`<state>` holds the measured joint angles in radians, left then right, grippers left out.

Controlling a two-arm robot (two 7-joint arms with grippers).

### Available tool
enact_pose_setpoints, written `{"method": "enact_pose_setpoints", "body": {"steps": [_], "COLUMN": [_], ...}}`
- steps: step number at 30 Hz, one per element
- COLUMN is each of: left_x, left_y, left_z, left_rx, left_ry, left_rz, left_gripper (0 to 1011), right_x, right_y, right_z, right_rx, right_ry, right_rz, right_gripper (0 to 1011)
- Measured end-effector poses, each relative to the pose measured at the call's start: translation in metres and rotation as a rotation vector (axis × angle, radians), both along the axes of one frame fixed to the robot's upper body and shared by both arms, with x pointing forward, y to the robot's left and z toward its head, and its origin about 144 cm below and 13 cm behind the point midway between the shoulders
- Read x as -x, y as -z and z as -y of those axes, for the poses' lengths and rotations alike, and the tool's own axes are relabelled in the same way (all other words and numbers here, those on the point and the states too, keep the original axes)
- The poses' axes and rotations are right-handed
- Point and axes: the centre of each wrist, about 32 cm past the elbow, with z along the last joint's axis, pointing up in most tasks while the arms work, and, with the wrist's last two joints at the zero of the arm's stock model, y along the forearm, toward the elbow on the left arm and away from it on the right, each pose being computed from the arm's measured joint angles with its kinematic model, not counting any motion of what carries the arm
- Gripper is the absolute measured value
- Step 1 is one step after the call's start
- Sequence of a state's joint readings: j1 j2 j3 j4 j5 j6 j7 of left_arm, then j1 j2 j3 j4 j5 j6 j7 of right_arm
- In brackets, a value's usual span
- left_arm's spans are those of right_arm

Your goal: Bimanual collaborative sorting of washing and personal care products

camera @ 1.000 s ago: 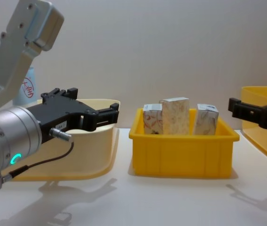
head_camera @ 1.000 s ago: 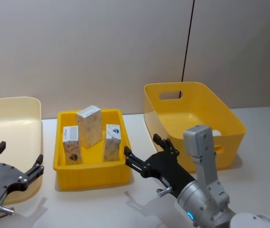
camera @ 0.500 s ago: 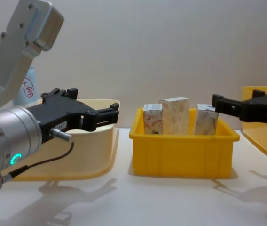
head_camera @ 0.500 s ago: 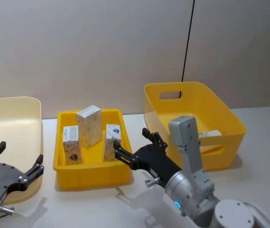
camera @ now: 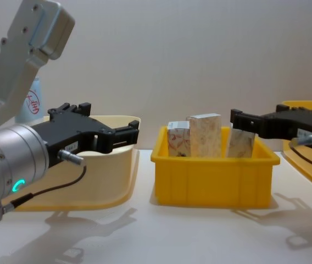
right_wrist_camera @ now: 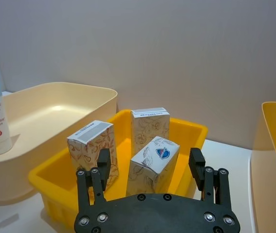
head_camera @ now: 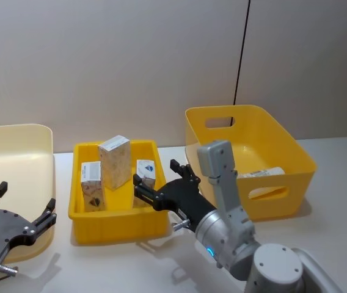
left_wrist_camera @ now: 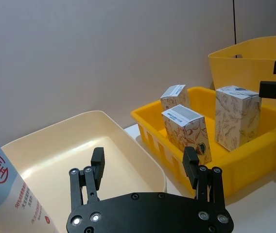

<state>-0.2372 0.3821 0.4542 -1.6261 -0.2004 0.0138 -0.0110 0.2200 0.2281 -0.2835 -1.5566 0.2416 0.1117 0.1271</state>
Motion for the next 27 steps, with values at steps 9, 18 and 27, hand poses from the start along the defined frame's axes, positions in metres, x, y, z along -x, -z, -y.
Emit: {"method": "enact_pose_setpoints", "body": {"steps": [9,18,27], "left_x": [0.000,0.000,0.000], "left_y": [0.000,0.000,0.000], "left_z": [0.000,0.000,0.000], "left_rx": [0.000,0.000,0.000], "left_ry": [0.000,0.000,0.000], "left_rz": [0.000,0.000,0.000], "left_gripper": [1003,1004,1003], "right_x": [-0.010,-0.018,-0.027], "right_y": [0.002,0.005,0.009], "right_z": [-0.010,-0.018,-0.025], "right_rx": [0.002,0.002,0.002], "right_ry": [0.022,0.044,0.055], "right_rz": [-0.018,-0.042,-0.064], "right_gripper": [1001,1001,1001]}}
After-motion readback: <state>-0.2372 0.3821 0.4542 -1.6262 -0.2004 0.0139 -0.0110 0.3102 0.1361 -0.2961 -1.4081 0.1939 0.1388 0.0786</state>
